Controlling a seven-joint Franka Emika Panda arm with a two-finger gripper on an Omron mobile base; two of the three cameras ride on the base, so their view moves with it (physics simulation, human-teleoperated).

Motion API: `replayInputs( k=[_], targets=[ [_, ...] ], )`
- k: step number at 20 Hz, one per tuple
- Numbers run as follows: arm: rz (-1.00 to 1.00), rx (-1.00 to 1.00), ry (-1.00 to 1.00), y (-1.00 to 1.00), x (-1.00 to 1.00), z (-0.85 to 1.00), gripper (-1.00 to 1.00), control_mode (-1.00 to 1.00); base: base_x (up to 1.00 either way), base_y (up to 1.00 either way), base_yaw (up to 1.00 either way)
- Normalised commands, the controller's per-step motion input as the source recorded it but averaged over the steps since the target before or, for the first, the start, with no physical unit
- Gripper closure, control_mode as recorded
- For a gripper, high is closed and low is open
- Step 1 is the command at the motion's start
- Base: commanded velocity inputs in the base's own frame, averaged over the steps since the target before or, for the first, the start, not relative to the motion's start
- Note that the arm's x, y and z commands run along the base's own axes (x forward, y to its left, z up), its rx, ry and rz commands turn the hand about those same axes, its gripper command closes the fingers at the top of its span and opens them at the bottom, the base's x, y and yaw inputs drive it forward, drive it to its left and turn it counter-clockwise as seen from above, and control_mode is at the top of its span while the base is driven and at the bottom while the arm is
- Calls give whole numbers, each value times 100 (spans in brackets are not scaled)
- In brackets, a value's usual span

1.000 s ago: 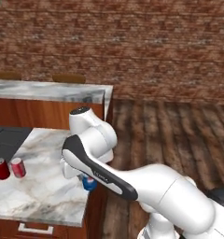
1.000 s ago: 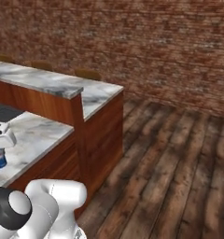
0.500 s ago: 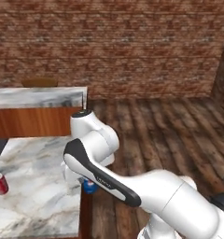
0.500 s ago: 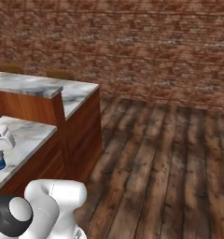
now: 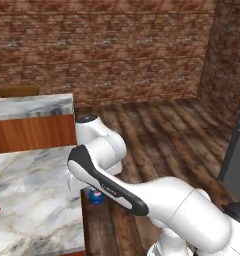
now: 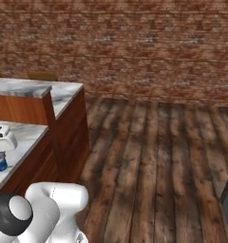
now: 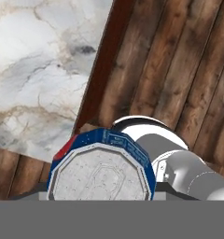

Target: Four empty soda cans are scattered around the kitchen. Gather all the cans and cluster them next to the stove for recycling.

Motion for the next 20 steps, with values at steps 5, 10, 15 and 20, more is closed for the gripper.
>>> replayInputs(
  k=[5, 10, 15, 20],
  targets=[
    [0, 0, 0, 0, 0, 0, 100, 100, -74, 0, -21],
    [0, 0, 0, 0, 0, 0, 100, 100, -43, 44, -23],
    [0, 0, 0, 0, 0, 0, 100, 100, 3, 50, -25],
    [0, 0, 0, 0, 0, 0, 100, 100, -10, 50, -25]
  ],
)
